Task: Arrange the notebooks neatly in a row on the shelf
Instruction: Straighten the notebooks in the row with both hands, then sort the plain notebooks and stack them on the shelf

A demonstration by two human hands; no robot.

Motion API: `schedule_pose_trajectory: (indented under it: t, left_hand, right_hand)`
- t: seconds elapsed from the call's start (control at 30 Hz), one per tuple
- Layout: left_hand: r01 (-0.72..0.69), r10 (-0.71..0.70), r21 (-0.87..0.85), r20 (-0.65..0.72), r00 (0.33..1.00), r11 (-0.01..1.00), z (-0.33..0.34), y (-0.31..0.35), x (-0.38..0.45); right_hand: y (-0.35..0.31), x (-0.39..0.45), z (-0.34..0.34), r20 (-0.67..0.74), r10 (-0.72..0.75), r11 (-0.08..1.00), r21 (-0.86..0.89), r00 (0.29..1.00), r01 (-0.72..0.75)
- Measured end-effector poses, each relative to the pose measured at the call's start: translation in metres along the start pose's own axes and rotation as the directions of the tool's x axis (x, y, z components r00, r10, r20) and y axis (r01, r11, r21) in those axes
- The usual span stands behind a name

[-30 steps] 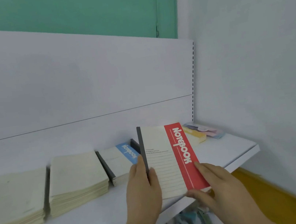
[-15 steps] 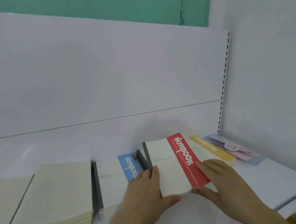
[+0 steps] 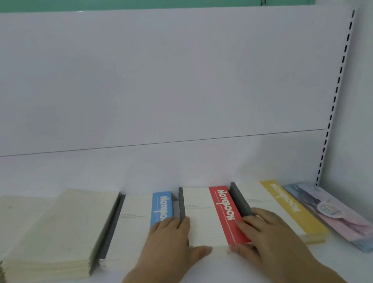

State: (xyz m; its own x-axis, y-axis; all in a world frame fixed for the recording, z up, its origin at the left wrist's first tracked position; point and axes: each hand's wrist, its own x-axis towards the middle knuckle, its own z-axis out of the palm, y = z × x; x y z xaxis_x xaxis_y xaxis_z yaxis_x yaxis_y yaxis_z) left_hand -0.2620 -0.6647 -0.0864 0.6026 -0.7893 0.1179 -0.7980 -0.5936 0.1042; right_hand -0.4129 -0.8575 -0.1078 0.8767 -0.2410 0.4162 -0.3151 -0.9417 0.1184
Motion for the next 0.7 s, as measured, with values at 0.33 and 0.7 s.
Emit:
schedule_pose_trajectory:
  t: [0.33, 0.7]
  left_hand:
    - [0.110, -0.100, -0.105, 0.100, 0.990, 0.988, -0.009, 0.005, 0.007]
    - [0.134, -0.119, -0.148, 0.103, 0.987, 0.980, -0.014, 0.017, 0.000]
  right_hand:
    - [0.006, 0.008, -0.004, 0.104, -0.052, 0.997, 0.054, 0.993, 0.047]
    - [0.004, 0.008, -0.006, 0.149, -0.020, 0.986, 0.167, 0.989, -0.006]
